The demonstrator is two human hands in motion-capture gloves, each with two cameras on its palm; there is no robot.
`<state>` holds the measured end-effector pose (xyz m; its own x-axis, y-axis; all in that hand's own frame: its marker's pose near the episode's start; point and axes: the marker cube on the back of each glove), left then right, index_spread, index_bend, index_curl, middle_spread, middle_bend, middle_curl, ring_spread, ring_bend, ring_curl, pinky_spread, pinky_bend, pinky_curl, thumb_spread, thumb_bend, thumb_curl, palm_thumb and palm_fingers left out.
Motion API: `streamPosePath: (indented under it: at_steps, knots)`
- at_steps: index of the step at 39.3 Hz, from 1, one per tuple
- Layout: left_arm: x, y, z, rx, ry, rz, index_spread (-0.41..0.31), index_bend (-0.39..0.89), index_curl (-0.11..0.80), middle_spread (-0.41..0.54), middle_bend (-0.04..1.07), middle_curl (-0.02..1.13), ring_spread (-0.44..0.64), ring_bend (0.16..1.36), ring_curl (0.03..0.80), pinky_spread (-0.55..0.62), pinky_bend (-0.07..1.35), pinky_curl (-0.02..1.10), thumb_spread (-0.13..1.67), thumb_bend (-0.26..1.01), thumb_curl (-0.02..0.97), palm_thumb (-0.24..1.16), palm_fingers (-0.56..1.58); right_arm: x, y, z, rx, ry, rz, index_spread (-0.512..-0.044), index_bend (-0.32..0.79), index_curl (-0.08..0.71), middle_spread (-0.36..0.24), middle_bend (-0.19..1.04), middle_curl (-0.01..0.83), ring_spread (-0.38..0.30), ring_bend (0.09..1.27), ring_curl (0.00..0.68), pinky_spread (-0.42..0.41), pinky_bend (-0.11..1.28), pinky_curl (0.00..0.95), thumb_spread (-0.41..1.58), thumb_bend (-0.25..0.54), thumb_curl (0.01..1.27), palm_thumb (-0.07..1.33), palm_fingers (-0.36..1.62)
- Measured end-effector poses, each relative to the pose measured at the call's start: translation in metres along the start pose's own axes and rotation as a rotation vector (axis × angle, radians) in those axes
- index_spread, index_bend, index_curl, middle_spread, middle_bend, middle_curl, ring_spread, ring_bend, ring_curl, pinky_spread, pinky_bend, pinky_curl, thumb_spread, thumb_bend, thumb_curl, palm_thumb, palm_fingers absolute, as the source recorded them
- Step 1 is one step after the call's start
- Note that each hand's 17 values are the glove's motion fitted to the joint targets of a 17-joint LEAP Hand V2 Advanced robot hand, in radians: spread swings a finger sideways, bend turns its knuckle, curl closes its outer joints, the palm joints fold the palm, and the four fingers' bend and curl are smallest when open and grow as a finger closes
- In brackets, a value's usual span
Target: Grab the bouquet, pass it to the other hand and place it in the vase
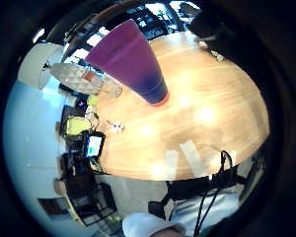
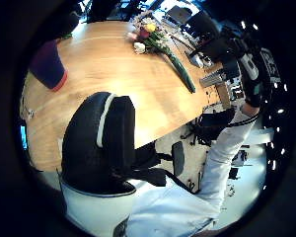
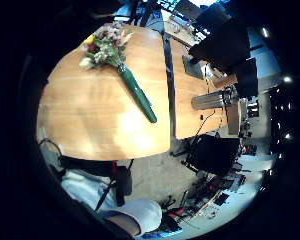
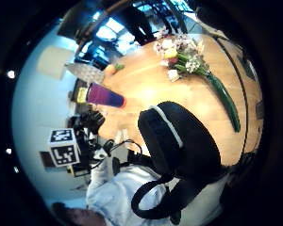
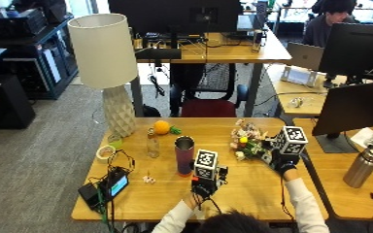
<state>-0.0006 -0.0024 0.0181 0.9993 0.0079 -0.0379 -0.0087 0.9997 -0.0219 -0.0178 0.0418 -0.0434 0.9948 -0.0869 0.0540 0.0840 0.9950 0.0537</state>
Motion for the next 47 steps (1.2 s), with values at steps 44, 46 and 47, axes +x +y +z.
streamPosePath:
  at_steps: [44,46,47]
  knots:
    - [0.01,0.009,0.014,0.019,0.088,0.059,-0.051,0.22,0.412,0.098,0.14,0.25,0.18,0.42,0.28,0.29,0.22,0.31,1.25,-0.02,0.26,0.23,0.47,0.168,-0.041,0.076,-0.264,-0.012,0.524,-0.185,0.04,0.085,0.036,0.32,0.378,0.036,0.67,0.362,0.224,0.65,0.376,1.07,-0.006,0.27,0.51,0.56]
    - [0.009,0.007,0.019,0.01,0.094,0.066,-0.051,0.22,0.415,0.098,0.14,0.25,0.18,0.42,0.281,0.29,0.22,0.31,1.25,-0.02,0.261,0.23,0.47,0.176,-0.041,0.097,-0.29,-0.017,0.534,-0.179,0.04,0.083,0.031,0.33,0.381,0.018,0.67,0.361,0.207,0.65,0.374,1.07,-0.006,0.27,0.53,0.56]
    - [0.009,0.007,0.021,0.004,0.098,0.068,-0.051,0.22,0.416,0.098,0.14,0.25,0.18,0.42,0.282,0.29,0.22,0.31,1.25,-0.02,0.262,0.23,0.47,0.179,-0.041,0.106,-0.295,-0.014,0.541,-0.177,0.04,0.082,0.03,0.33,0.382,0.012,0.67,0.363,0.202,0.65,0.375,1.07,-0.009,0.28,0.53,0.56]
